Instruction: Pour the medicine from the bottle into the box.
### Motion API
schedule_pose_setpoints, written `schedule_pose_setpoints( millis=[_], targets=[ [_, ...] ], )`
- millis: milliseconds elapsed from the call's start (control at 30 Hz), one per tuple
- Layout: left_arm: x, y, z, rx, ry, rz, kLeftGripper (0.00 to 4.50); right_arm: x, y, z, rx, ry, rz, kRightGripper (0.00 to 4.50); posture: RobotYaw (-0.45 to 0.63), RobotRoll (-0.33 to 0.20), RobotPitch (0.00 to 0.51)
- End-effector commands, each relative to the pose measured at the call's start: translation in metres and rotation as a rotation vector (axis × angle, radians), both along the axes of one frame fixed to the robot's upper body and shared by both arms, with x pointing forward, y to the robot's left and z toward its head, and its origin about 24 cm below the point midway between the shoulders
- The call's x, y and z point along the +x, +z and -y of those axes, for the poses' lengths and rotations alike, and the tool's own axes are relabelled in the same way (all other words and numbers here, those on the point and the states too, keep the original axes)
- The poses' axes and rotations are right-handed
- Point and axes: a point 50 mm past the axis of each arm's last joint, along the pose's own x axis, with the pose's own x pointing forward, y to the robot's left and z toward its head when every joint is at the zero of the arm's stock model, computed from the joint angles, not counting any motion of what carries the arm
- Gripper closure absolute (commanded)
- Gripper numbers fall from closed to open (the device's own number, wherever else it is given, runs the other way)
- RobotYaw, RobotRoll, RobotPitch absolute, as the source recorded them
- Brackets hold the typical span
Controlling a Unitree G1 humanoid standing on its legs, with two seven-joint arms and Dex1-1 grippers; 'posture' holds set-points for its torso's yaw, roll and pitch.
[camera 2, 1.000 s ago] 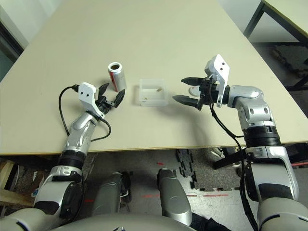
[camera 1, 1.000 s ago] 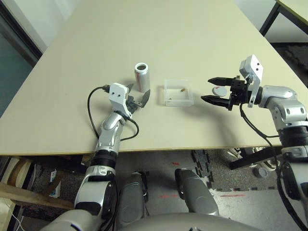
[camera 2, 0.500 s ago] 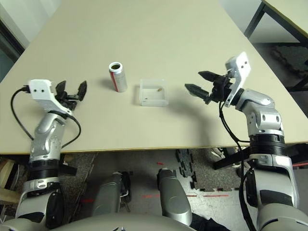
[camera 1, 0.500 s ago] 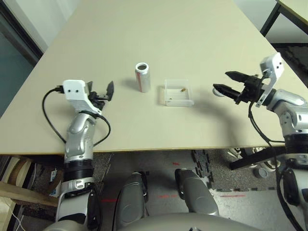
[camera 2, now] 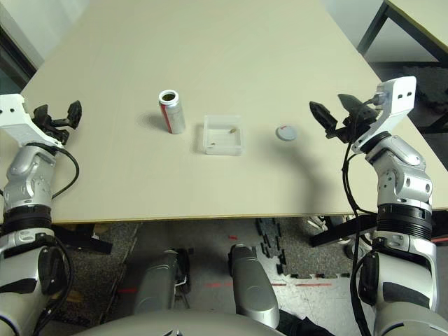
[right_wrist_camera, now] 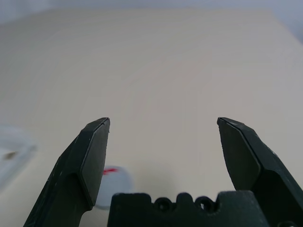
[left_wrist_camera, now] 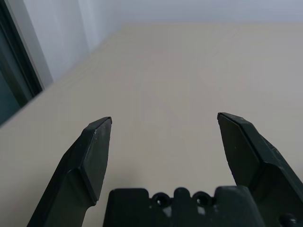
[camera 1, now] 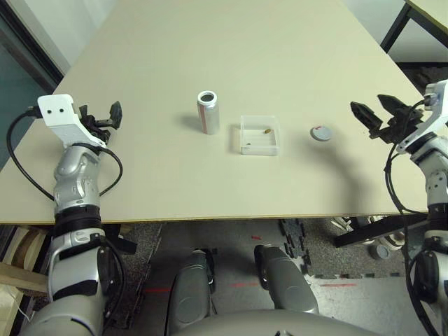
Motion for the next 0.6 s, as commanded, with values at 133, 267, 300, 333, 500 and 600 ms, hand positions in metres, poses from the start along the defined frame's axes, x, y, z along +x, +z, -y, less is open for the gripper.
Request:
schedule_pose_setpoints(
  millis=[133, 267, 300, 333, 500, 600],
  targets=[
    [0.0, 0.002, -0.021, 0.016, 0.052, -0.013, 0.02, -0.001, -0.001, 0.023, -0.009, -0.147, 0.012, 0.0, -0.23, 0.0, 0.165],
    [0.0, 0.005, -0.029, 0.018, 0.073, -0.018, 0.02, 0.002, -0.002, 0.026, -0.006, -0.173, 0.01, 0.0, -0.21, 0.0, 0.18],
    [-0.001, 0.006, -0.03, 0.021, 0.074, -0.019, 0.02, 0.003, -0.002, 0.027, -0.006, -0.172, 0.01, 0.0, -0.21, 0.0, 0.184],
    [0.0, 0.007, -0.031, 0.024, 0.075, -0.021, 0.02, 0.004, -0.002, 0.026, -0.007, -0.169, 0.011, 0.0, -0.21, 0.0, 0.19],
    [-0.001, 0.008, -0.034, 0.038, 0.076, -0.03, 0.02, 0.008, -0.005, 0.019, -0.011, -0.144, 0.009, 0.0, -0.19, 0.0, 0.204],
    [0.0, 0.008, -0.032, 0.045, 0.072, -0.026, 0.02, 0.009, -0.008, 0.017, -0.007, -0.134, 0.002, 0.0, -0.18, 0.0, 0.203]
  ],
)
